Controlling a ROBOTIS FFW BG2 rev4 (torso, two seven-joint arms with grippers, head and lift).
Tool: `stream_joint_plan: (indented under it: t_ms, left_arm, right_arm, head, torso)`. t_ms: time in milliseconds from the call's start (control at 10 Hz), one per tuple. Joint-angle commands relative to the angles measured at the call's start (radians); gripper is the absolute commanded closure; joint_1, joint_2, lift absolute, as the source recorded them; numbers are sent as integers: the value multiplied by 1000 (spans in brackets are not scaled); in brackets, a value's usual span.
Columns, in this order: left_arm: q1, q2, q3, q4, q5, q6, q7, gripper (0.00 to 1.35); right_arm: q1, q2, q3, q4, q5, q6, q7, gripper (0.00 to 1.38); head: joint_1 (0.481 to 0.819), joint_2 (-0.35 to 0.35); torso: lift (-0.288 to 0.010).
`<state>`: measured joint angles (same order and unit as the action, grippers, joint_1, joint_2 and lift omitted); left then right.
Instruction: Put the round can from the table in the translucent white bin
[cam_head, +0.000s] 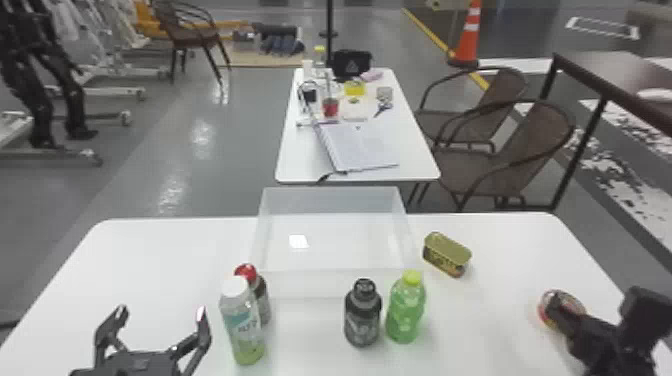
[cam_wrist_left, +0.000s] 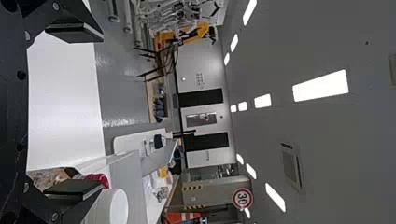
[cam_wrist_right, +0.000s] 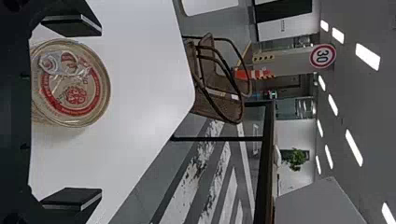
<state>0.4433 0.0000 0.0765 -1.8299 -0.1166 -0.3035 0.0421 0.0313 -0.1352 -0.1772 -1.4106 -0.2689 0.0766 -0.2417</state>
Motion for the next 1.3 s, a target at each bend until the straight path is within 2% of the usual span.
stream_joint_plan:
  t_ms: [0,400,800,1200]
  left_arm:
    - [0,-3,0,1,2,0,-1,190]
    - [0,-3,-1,3,3,0,-2,190]
    - [0,-3,0,8,9,-6,-4,190]
    - [-3,-3,0,15,20,-12,-11,190]
  right_arm:
    - [-19,0,1,28,-21,42,1,87]
    - [-62,-3,1,88,-46,52,44,87]
    - [-94,0,1,145,-39,54,44,87]
    - [-136,-7,2,190,1,52,76,87]
  head:
    - [549,0]
    - [549,0]
    - [549,0]
    - [549,0]
  torso:
    - [-100]
    - [-100]
    - [-100]
    - [-100]
